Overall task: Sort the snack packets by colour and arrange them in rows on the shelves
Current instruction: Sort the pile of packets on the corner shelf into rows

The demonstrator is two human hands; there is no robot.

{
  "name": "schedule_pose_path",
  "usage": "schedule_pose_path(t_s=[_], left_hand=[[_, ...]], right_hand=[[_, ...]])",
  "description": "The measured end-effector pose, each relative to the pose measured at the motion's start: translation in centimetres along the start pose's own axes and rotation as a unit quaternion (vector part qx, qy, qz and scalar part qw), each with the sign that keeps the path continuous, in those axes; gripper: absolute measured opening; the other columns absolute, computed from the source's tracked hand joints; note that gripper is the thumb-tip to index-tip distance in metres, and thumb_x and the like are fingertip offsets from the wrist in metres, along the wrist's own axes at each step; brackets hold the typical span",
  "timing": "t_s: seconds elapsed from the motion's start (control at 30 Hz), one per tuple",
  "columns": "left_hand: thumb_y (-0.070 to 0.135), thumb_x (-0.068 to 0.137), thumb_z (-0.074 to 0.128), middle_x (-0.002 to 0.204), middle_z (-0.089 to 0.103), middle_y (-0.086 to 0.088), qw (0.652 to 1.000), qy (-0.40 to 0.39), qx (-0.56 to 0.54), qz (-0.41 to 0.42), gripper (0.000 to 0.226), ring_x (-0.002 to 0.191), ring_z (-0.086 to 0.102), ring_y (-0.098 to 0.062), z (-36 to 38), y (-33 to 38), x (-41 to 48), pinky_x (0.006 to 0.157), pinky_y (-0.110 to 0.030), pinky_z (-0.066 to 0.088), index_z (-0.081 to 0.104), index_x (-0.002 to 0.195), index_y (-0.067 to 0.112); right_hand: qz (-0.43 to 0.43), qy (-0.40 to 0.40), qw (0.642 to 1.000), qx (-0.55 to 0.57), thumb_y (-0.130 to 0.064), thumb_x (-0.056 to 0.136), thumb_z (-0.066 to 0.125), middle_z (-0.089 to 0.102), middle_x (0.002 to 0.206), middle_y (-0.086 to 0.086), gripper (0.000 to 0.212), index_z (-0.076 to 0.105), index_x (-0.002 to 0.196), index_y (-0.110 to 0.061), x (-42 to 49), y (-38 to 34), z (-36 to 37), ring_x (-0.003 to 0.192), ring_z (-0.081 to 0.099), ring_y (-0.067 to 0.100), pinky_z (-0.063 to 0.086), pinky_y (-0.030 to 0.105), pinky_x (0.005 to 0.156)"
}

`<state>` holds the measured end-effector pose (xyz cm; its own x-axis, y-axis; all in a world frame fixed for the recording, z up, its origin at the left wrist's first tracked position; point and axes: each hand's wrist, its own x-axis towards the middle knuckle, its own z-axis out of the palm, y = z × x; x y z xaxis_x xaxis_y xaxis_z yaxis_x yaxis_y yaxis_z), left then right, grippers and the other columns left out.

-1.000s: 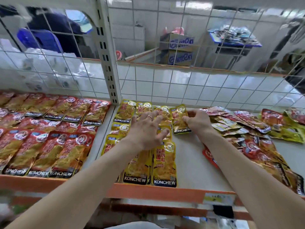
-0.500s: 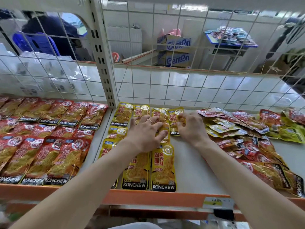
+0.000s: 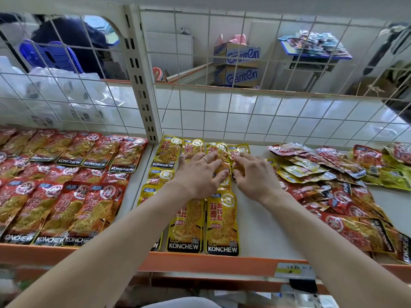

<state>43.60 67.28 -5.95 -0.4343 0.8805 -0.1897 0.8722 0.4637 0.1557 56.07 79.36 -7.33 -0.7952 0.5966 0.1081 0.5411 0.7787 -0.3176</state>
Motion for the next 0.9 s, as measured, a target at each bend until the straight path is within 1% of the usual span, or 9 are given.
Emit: schedule_pose_path(t_s=[0.23,0.4,0.5,0.57,0.73,0.83,0.9], left_hand=[[0.061,0.102,0.018,0.166,0.006,0.016,1.0,-0.01,-0.013,-0.013,0.059,0.153,0.003,-0.016,-0.2,0.0,0.5,0.118,-0.063,0.001,0.023,0.156,0.037],[0.06,0.102,0.018,0.167,0.002,0.016,1.0,-0.019,0.011,-0.01,0.059,0.153,0.002,-0.016,-0.2,-0.2,0.6,0.118,-0.063,0.003,0.019,0.157,0.037],[0.06,0.102,0.017,0.167,0.002,0.015,1.0,-0.018,0.013,-0.01,0.06,0.153,0.003,-0.016,-0.4,0.0,0.2,0.117,-0.062,0.003,0.019,0.157,0.036],[0.06,0.103,0.018,0.167,0.005,0.014,1.0,-0.004,0.013,-0.008,0.06,0.153,0.004,-0.015,-0.6,0.3,-0.4,0.118,-0.06,0.005,0.02,0.157,0.035],[0.058,0.103,0.021,0.166,0.011,0.012,0.998,0.059,0.007,0.003,0.058,0.153,0.008,-0.013,-1.5,1.9,-2.8,0.118,-0.056,0.01,0.021,0.156,0.035],[0.054,0.103,0.026,0.166,0.015,0.012,0.994,0.099,-0.039,0.003,0.057,0.152,0.008,-0.011,-1.9,3.3,-4.5,0.117,-0.049,0.01,0.015,0.157,0.038],[0.053,0.103,0.028,0.165,0.017,0.013,0.99,0.123,-0.066,0.011,0.059,0.151,0.01,-0.009,-1.9,4.6,-5.6,0.115,-0.046,0.01,0.011,0.157,0.04]], right_hand=[[0.014,-0.017,1.0,-0.016,-0.03,0.097,0.05,0.05,0.146,0.0,0.047,0.05,0.143,-0.02,0.8,-0.5,-0.3,0.135,0.041,0.023,0.03,0.04,0.111],[0.021,-0.025,0.999,-0.002,-0.03,0.098,0.049,0.048,0.148,0.0,0.047,0.049,0.144,-0.02,0.9,-0.6,-0.4,0.137,0.039,0.022,0.027,0.039,0.113],[0.018,-0.02,1.0,0.015,-0.028,0.096,0.052,0.048,0.148,0.001,0.047,0.05,0.142,-0.02,0.4,-0.7,-0.6,0.137,0.039,0.024,0.028,0.04,0.112],[0.016,0.003,0.999,0.031,-0.029,0.095,0.055,0.044,0.151,0.003,0.048,0.051,0.141,-0.018,-0.2,-0.7,-1.0,0.139,0.038,0.025,0.028,0.042,0.112],[0.014,0.049,0.997,0.063,-0.032,0.095,0.058,0.037,0.157,0.004,0.049,0.051,0.142,-0.02,-2.4,-0.3,-2.9,0.146,0.027,0.023,0.02,0.045,0.116],[0.009,0.067,0.994,0.088,-0.032,0.095,0.059,0.038,0.156,0.003,0.049,0.051,0.142,-0.021,-4.0,0.1,-4.1,0.147,0.026,0.021,0.022,0.044,0.118],[0.007,0.082,0.991,0.103,-0.029,0.094,0.061,0.039,0.155,0.002,0.046,0.053,0.139,-0.021,-5.4,0.5,-5.0,0.146,0.028,0.02,0.024,0.044,0.116]])
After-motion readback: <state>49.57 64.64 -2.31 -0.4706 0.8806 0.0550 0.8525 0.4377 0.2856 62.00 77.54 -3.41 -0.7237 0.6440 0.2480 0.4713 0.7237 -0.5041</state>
